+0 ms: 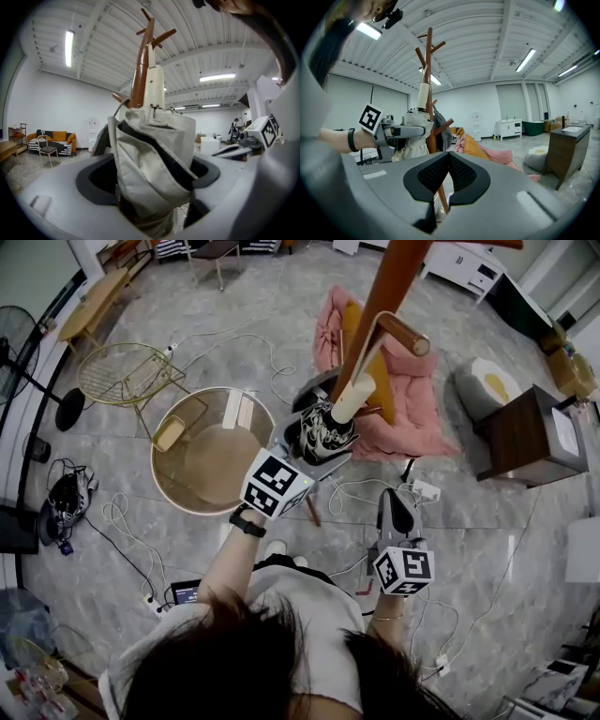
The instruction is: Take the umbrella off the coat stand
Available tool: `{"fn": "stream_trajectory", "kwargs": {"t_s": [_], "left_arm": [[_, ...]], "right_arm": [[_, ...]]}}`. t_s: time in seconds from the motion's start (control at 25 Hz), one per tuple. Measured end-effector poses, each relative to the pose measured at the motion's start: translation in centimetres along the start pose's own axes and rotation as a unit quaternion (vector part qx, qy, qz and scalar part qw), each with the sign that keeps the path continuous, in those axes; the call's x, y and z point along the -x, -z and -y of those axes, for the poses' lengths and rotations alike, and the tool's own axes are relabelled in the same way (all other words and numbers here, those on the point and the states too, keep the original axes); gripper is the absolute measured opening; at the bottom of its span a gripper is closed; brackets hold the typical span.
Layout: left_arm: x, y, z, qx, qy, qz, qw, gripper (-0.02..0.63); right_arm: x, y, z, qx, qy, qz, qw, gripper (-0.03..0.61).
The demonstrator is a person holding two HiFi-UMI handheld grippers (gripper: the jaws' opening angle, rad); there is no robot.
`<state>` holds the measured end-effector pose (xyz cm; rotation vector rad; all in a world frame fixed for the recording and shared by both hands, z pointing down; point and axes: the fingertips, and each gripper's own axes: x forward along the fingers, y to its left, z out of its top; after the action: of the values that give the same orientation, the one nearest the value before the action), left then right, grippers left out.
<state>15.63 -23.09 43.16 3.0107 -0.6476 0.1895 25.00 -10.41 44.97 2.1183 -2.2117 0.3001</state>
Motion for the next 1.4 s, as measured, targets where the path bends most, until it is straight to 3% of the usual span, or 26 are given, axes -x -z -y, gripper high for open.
{"fn": "stream_trajectory", "kwargs": {"t_s": [0.44, 0.8, 1.4], "left_arm": [[-0.5, 0.1, -0.3, -0.012, -0.003, 0.010, 0.9999, 0.443], [-0.2, -0.2, -0.6, -0.024, -0.010, 0.014, 0.9996, 0.356], [1.6, -0.2, -0.2, -0.030, -0.020, 0.002, 0.9993, 0.337]], "right_arm": [[0.2, 0.1, 0.8, -0.006, 0.017, 0.000, 1.000, 0.003], [0.1, 0.0, 0.8, -0.008, 0.017, -0.004, 1.000, 0.003], [1.5, 0.0, 0.5, -0.009, 0.021, 0.001, 1.000, 0.003]]}}
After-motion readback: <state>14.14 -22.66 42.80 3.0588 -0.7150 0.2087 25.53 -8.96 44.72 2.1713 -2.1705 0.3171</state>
